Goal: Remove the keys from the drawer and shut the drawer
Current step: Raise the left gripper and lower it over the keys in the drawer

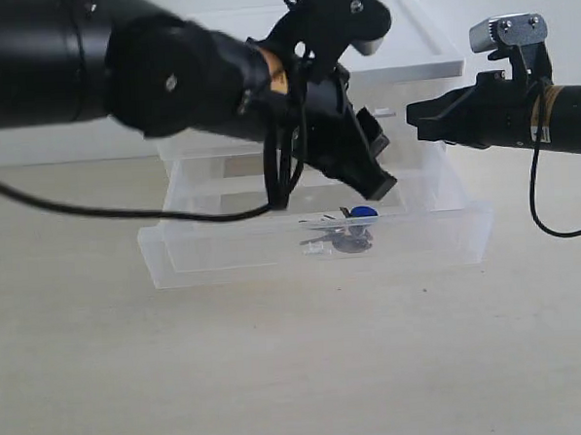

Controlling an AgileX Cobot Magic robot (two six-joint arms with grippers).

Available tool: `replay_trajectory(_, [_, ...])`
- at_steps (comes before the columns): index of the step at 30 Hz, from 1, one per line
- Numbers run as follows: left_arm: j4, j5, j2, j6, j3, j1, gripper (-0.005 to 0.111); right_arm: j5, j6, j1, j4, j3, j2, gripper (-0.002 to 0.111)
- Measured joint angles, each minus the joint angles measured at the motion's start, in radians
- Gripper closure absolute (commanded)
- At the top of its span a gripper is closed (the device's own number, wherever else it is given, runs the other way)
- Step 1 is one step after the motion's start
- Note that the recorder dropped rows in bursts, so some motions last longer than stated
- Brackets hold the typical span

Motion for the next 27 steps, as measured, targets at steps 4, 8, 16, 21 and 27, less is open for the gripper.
replay_trajectory(4, [-0.072,0.271,0.133,-0.024,-0.236,0.029,0.061,0.000,0.004,0.000,0.000,0.000,0.000,0.108])
replay_trajectory(8, [-0.095,0.347,0.270,-0.030,-0.329,0.067,0.061,0.000,0.004,0.000,0.000,0.000,0.000,0.108])
replay_trajectory(16, [-0.148,0.295,0.376,0.007,-0.345,0.076,0.061,0.000,0.004,0.000,0.000,0.000,0.000,0.108])
replay_trajectory(21, [-0.150,0.258,0.411,0.034,-0.360,0.078,0.061,0.000,0.004,0.000,0.000,0.000,0.000,0.108])
replay_trajectory(27, [-0.154,0.260,0.426,0.061,-0.379,0.078,0.061,0.000,0.004,0.000,0.000,0.000,0.000,0.108])
